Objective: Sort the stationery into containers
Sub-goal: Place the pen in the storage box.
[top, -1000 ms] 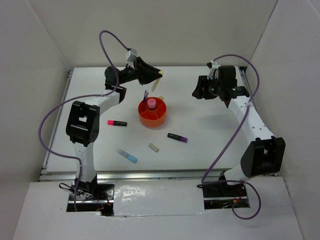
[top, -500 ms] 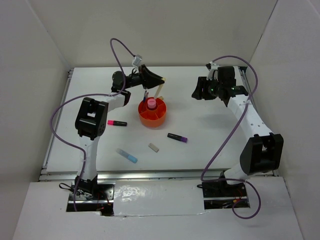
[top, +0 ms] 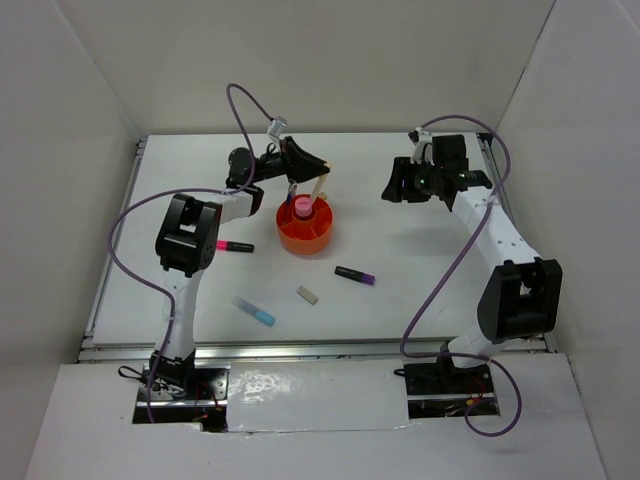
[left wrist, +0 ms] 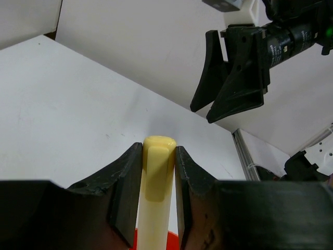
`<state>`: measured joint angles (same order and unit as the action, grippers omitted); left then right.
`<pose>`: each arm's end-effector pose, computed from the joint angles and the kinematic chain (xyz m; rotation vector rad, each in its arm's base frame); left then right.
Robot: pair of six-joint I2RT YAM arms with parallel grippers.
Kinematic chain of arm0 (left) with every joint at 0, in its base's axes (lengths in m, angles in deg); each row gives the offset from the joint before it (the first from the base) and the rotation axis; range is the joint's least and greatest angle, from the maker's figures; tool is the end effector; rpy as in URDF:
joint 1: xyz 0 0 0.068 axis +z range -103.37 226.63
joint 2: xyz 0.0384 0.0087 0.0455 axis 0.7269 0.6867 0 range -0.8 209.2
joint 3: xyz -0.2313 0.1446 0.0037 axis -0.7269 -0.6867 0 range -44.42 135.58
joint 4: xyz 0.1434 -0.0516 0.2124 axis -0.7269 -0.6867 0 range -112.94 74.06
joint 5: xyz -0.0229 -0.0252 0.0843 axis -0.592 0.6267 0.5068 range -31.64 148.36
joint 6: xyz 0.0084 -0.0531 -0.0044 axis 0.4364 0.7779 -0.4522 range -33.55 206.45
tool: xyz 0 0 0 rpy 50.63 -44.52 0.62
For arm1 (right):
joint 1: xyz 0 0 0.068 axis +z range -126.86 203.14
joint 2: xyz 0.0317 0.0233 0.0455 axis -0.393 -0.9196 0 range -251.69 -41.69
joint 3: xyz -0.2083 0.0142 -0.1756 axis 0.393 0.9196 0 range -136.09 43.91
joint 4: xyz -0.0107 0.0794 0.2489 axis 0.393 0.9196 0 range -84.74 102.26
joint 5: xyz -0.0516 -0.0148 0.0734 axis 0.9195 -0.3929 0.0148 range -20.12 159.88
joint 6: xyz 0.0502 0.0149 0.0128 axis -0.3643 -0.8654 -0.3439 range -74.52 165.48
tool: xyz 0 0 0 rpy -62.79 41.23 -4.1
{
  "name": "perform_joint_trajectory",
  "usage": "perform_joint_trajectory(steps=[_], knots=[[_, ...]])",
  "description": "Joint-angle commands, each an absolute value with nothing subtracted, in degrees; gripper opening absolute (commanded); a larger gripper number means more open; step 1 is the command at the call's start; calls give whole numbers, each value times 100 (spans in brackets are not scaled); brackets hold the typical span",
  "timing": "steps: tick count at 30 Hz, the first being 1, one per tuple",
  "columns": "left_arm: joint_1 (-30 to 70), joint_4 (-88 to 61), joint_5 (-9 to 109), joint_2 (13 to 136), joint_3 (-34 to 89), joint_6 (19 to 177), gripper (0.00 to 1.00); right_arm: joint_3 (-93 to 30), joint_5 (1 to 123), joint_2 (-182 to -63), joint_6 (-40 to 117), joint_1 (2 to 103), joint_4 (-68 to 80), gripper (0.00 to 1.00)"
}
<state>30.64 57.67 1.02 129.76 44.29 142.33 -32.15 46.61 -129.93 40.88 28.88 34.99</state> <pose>0.4661 -0.1649 0.2443 0.6049 1.3262 -1.5562 0.3403 0.0484 0.3131 -0.2323 2.2811 0.5603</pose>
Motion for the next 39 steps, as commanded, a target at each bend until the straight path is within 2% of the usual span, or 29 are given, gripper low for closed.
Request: perform_joint_trajectory(steps=[1,13,16,27,34,39], knots=[[3020,7784,53,13191,4663,14244,11,-3344,4554,-13063,4170,2815,3567,57],[2967,7837,62,13464,4822,14227,20,-3379,4536,-13151,4223,2771,3646,56],[2967,7854,35,13455,4822,14218,26,-3379,4536,-13142,4232,2753,3646,56],[3063,7776,27,13253,5032,14209,56,-3449,4518,-13133,4241,2762,3707,57],[3247,7582,-114,12612,5060,14156,56,-3467,4527,-12923,4214,2841,3742,57],[3765,7249,-535,11427,4279,14034,55,-3326,4571,-12720,4407,2911,3821,57]])
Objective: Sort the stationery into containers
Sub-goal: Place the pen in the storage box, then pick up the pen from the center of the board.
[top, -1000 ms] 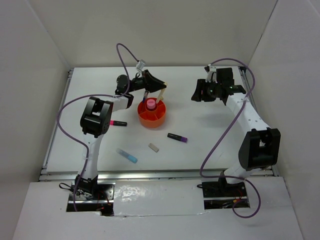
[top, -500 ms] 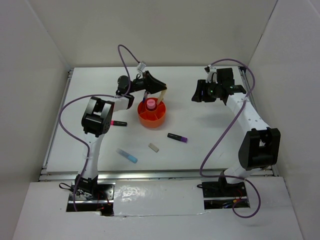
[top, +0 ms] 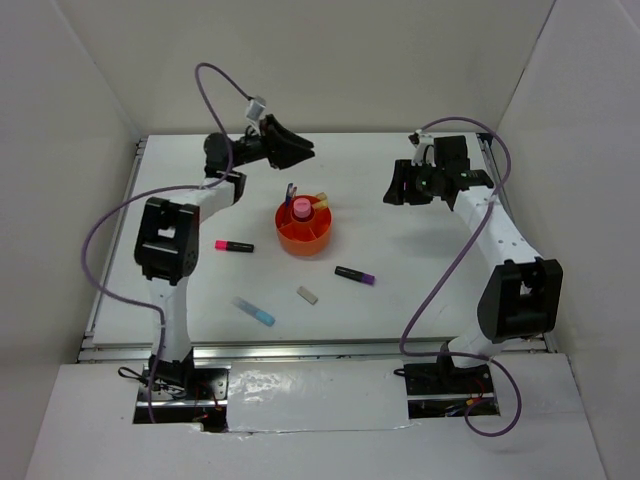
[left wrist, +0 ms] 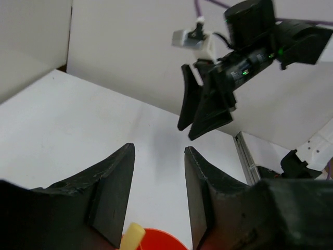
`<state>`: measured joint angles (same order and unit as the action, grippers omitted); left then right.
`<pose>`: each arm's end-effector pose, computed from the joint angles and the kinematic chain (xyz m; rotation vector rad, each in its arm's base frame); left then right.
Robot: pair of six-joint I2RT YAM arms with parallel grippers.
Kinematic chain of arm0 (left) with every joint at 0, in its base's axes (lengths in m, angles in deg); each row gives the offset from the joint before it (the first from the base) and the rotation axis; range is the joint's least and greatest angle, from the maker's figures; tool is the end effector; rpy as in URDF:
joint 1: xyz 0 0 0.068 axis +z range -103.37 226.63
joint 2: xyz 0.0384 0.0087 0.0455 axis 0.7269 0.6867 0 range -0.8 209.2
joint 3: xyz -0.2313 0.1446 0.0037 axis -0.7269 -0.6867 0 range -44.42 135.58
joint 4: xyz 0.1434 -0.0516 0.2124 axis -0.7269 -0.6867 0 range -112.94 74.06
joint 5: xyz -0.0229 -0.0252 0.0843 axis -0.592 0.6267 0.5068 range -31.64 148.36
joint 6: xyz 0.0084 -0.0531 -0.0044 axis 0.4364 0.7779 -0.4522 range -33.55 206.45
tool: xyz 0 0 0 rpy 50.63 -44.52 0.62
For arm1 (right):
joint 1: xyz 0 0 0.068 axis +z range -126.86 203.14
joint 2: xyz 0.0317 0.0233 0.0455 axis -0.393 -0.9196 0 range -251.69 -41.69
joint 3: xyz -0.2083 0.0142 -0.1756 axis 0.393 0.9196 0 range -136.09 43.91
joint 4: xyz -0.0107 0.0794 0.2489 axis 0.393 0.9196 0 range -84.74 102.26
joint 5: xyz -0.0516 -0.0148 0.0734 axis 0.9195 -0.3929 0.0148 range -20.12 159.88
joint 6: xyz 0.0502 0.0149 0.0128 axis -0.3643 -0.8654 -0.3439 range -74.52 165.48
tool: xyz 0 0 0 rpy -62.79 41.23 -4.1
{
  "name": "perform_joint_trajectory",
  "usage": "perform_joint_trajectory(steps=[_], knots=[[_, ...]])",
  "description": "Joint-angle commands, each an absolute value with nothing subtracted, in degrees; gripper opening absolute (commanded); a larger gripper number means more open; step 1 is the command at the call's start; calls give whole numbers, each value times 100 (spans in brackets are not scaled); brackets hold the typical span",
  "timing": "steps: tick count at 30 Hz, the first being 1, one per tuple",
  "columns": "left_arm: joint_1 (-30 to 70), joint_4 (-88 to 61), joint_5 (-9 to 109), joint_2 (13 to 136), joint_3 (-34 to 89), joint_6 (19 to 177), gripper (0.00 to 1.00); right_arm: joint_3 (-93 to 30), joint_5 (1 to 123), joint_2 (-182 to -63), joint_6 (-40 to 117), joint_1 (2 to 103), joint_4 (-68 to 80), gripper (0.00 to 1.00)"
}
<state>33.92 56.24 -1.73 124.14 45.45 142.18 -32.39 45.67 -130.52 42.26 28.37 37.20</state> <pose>0.4608 -0.1357 0.2936 0.6623 1.2566 -1.4900 0.3400 0.0458 0.3083 -0.2494 2.3169 0.5684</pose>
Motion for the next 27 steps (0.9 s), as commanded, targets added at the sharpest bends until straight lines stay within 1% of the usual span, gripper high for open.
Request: perform_joint_trajectory(steps=[1,5,7,8,10,11,12,13,14,15,17,19,20,21,22,23,25,27], knots=[[3871,7187,-684,10998,4051,13981,55,-3344,4597,-12729,4486,2938,3909,57],[4416,6652,-1509,9994,2671,13743,55,-3397,4738,-12922,5022,3157,4479,56],[4802,6388,-1669,9424,2031,13498,55,-3291,4931,-13001,5267,3411,4708,55],[4917,5725,-1757,9229,1845,13306,56,-3178,5001,-13028,5347,3543,4788,55],[5233,4591,-1827,8632,1580,12245,56,-3054,5089,-13089,5576,3850,4920,54],[5391,2740,-1854,8447,1475,10831,56,-2880,5133,-13098,5646,3965,5007,54],[5453,1417,-1785,8228,1517,9781,56,-2800,5168,-13107,5804,4105,5043,54],[5480,-102,-1697,7912,1918,8274,57,-2729,5264,-13107,5857,4281,5069,54],[5411,-1970,-1539,7822,2209,7093,57,-2520,5300,-13090,5884,4344,5026,54],[5358,-4112,-1155,7743,2447,4967,57,-2422,5353,-13020,5928,4414,5000,54],[5348,-5375,-915,7655,2607,3948,57,-2229,5353,-12880,5998,4598,4921,54],[5471,-5889,-949,7575,2397,3471,57,-2035,5379,-12747,6051,4730,4807,54],[5533,-6292,-871,7558,2370,2477,57,-1991,5406,-12694,6077,4914,4771,54],[5516,-7314,-609,7549,2344,1771,57,-1938,5450,-12581,6086,5002,4753,54],[5481,-7777,-441,7557,2309,1172,56,-1894,5563,-12536,6086,5099,4701,54],[5376,-8147,-256,7566,2256,200,55,-1798,5590,-12484,6086,5257,4666,54],[5261,-8736,289,7584,2028,-370,54,-1683,5652,-12395,6086,5372,4630,54],[5112,-8722,727,7531,1695,-696,54,-1613,5670,-12317,6060,5469,4578,55]])
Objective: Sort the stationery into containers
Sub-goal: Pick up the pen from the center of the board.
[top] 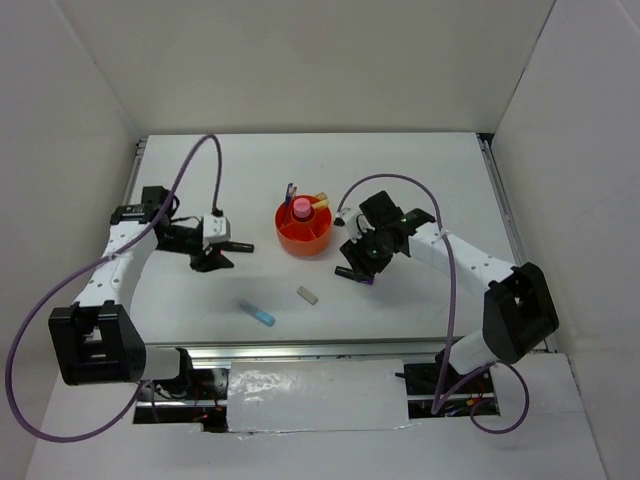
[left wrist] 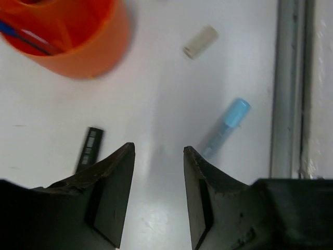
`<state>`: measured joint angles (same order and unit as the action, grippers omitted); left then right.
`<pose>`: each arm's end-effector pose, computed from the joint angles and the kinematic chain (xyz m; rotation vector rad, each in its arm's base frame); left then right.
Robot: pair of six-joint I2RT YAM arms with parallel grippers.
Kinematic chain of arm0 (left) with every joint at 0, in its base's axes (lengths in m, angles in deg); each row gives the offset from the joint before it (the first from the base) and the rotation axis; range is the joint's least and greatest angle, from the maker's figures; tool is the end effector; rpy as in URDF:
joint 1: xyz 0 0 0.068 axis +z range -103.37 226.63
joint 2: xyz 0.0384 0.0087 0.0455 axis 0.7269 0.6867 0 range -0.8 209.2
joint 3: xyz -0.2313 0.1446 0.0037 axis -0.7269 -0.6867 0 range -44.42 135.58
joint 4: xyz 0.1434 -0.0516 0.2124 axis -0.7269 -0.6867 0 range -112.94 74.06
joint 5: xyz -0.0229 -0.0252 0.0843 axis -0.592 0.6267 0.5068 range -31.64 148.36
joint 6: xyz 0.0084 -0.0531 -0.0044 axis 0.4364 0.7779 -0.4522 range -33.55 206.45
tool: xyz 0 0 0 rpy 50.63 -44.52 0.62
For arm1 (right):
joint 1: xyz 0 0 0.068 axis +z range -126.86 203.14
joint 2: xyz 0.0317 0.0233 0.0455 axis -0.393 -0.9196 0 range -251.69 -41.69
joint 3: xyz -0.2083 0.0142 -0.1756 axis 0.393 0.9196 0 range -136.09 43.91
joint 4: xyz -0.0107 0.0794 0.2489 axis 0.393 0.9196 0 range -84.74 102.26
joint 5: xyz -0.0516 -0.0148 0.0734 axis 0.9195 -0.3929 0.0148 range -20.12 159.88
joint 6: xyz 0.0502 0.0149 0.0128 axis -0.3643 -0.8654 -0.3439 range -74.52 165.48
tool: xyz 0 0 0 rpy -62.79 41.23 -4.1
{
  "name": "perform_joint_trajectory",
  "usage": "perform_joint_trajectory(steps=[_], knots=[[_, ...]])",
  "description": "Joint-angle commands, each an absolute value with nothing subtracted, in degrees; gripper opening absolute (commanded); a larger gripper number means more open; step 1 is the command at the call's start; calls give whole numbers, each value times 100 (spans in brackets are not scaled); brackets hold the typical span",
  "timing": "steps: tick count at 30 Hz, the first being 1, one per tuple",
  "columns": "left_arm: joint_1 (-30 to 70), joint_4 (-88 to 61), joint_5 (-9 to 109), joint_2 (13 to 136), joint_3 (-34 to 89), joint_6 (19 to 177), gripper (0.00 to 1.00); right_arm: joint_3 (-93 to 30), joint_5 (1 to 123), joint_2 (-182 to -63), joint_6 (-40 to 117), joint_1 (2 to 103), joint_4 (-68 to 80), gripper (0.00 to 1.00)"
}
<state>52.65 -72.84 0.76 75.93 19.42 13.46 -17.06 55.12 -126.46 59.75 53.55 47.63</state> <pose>0.2456 -0.0045 0.2869 1.3694 1.6865 -0.6720 0.2439 0.1537 0.2333 -1.1084 2.5010 0.4319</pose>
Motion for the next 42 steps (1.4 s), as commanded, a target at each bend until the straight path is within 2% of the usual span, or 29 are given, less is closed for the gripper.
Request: perform_joint_trajectory(steps=[1,6,14,17,28,42], knots=[[4990,-8635,860,7488,1571,-802,54,-1569,5678,-12299,6025,5504,4560,55],[4139,-7749,1660,7197,789,-708,54,-1489,5705,-12140,5920,5522,4533,56],[2004,-6613,2978,7267,551,865,57,-1428,5529,-11965,5788,4987,4718,58],[1536,-6410,3506,7477,480,1095,58,-1375,5468,-11851,5788,4776,4718,58],[454,-6445,4052,8567,954,1939,57,-1278,5371,-11701,5955,4274,4806,59],[-285,-5997,4931,9016,797,2739,57,-1243,5204,-11666,6104,3720,4929,59]])
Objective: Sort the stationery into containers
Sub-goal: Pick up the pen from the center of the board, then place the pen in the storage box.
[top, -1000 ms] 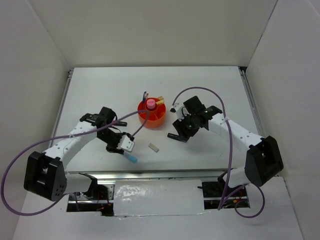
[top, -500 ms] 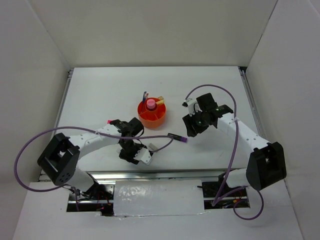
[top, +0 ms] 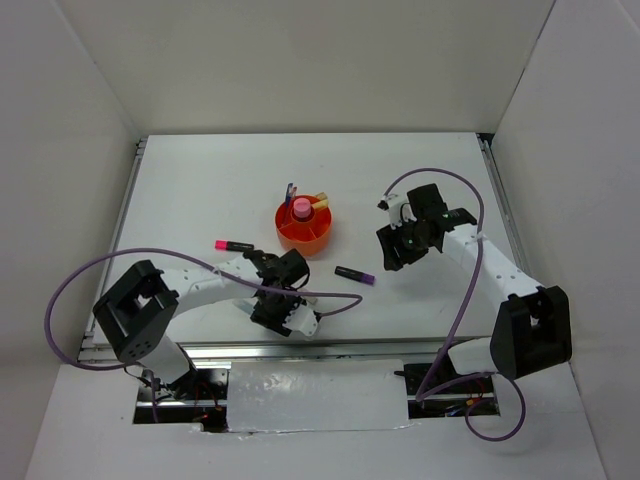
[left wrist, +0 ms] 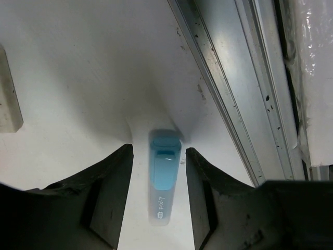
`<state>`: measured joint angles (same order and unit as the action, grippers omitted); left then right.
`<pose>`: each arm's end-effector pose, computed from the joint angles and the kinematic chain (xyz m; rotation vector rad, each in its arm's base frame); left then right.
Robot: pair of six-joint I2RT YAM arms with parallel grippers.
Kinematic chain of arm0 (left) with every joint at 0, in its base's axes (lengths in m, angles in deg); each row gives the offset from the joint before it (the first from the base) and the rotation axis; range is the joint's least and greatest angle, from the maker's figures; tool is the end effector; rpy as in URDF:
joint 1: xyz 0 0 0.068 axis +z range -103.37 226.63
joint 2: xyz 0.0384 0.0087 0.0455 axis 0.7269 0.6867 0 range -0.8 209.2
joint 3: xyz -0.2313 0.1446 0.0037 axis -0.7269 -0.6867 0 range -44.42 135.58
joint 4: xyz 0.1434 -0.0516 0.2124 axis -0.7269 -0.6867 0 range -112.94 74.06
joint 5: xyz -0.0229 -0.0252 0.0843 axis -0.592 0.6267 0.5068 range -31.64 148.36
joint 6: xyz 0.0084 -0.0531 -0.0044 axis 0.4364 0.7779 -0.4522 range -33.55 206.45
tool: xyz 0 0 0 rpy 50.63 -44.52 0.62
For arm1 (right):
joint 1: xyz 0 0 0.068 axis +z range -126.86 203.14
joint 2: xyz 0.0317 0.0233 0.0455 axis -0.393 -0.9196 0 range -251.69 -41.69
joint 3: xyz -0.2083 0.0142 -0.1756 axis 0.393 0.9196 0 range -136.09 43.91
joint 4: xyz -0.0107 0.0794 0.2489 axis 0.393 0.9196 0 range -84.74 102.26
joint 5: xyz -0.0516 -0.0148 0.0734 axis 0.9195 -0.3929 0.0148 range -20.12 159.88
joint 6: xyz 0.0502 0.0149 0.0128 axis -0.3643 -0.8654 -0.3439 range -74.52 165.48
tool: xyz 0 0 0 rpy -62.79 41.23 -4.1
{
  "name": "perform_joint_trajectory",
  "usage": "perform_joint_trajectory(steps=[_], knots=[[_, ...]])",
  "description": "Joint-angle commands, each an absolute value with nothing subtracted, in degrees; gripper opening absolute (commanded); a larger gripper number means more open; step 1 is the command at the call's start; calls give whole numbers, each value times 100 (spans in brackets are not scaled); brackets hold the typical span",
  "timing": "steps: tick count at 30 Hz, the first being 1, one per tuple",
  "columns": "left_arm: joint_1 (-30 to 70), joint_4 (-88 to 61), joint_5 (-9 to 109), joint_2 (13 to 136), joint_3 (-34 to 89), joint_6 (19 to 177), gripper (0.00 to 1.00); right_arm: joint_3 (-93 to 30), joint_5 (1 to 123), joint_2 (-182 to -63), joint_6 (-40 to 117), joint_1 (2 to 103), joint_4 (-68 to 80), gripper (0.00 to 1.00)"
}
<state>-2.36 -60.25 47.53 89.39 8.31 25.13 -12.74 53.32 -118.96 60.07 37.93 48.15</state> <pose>0.1704 -0.2063 0.1682 2.4475 1.6793 -0.2568 0.2493 0.0763 0.2441 -0.7612 2.5454 0.3878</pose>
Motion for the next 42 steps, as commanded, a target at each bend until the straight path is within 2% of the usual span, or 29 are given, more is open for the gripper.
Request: perform_joint_trajectory(steps=[1,6,13,16,17,19,23,25,28,29,32,36,42], knots=[[-311,-5988,4948,9034,788,2774,57,-1235,5195,-11674,6104,3703,4929,59],[-434,-5970,5361,9209,762,2968,52,-1252,5151,-11709,6104,3694,4929,60],[-566,-5953,5599,9429,718,3161,51,-1296,5169,-11754,6113,3694,4920,59],[-566,-5927,5564,9456,735,3205,43,-1270,5169,-11745,6122,3685,4903,59],[-566,-5927,5538,9412,796,3214,32,-1261,5177,-11727,6122,3685,4903,59],[-540,-6040,5424,9325,919,3179,25,-1226,5195,-11718,6122,3685,4876,59],[-374,-6506,4748,8763,1996,3170,17,-1208,5169,-11727,6104,3650,4841,59],[-75,-6943,3880,8630,2674,3284,16,-1191,5108,-11753,6069,3650,4797,59],[494,-7314,2570,8761,4726,3722,10,-1199,5055,-11797,5981,3623,4745,59],[645,-7289,2280,8840,5073,3854,9,-1208,5011,-11824,5964,3623,4710,59],[1313,-6422,1453,8946,5911,4793,7,-1269,4967,-11876,5902,3615,4665,59],[2217,-4568,792,9199,6043,6548,8,-1375,4949,-11938,5823,3623,4630,59],[2852,-1870,458,10026,6035,8556,8,-1472,4887,-11973,5577,3606,4446,59]])
